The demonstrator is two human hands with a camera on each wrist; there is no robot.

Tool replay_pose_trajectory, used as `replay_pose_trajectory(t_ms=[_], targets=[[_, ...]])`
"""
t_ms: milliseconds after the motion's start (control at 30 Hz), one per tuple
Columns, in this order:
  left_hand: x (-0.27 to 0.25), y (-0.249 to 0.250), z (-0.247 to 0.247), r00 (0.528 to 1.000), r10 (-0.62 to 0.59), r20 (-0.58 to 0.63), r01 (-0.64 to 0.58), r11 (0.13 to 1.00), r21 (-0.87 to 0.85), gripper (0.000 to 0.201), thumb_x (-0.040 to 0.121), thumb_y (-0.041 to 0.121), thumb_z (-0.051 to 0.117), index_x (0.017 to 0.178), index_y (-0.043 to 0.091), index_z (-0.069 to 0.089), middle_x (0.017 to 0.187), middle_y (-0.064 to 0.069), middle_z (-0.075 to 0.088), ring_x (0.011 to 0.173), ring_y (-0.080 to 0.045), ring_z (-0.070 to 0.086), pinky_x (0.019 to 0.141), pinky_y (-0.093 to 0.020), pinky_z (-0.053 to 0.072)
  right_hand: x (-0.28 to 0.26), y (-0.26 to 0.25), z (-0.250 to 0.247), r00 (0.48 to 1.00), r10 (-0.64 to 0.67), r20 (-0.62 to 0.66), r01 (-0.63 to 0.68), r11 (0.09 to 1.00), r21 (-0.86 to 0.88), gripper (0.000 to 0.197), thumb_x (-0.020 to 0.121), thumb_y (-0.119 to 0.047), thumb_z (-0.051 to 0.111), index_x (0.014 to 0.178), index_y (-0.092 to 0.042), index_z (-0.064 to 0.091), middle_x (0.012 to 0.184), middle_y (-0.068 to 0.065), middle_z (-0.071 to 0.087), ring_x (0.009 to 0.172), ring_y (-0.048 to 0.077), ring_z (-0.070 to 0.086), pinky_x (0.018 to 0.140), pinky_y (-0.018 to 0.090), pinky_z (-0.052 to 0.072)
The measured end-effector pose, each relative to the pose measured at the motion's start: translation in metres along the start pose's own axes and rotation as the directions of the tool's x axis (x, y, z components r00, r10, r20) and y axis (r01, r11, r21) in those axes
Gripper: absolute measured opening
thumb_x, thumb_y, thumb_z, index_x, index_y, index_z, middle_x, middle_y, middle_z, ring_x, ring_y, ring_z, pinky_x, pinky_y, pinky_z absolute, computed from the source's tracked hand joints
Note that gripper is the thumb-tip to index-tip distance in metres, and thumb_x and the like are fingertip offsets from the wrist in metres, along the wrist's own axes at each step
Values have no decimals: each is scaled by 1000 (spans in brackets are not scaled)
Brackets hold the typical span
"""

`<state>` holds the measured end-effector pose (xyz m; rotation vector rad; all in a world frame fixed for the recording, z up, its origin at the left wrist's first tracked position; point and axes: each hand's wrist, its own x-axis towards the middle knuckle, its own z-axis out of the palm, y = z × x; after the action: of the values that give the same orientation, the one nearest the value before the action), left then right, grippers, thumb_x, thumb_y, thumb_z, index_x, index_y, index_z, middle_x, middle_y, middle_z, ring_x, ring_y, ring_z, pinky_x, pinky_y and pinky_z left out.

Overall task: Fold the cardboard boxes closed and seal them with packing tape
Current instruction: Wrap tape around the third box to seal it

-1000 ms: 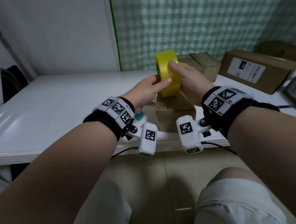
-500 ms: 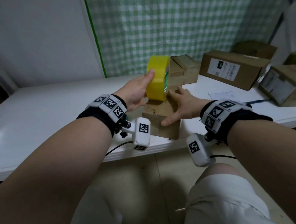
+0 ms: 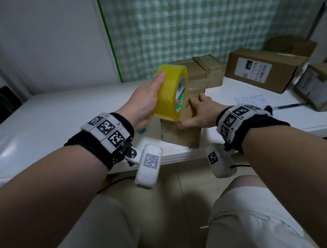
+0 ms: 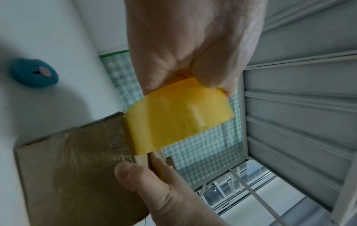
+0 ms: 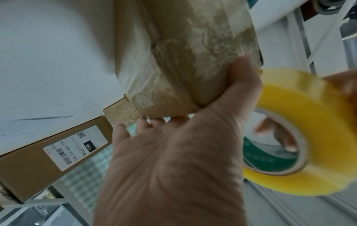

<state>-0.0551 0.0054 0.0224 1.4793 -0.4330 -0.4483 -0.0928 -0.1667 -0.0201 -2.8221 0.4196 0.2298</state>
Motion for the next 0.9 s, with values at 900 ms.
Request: replay_pose_trajectory(t_ms=[900], targets=[[-84, -23, -25, 982, -169, -89, 184, 962, 204, 35, 93, 47, 47, 94, 15, 62, 67, 1, 71, 56, -12, 67, 56, -24, 56, 3, -10, 0, 999, 41, -16, -42, 998, -41, 111, 63, -74, 64, 148, -15, 22, 141, 16, 29, 128, 36, 37, 105, 48, 38]])
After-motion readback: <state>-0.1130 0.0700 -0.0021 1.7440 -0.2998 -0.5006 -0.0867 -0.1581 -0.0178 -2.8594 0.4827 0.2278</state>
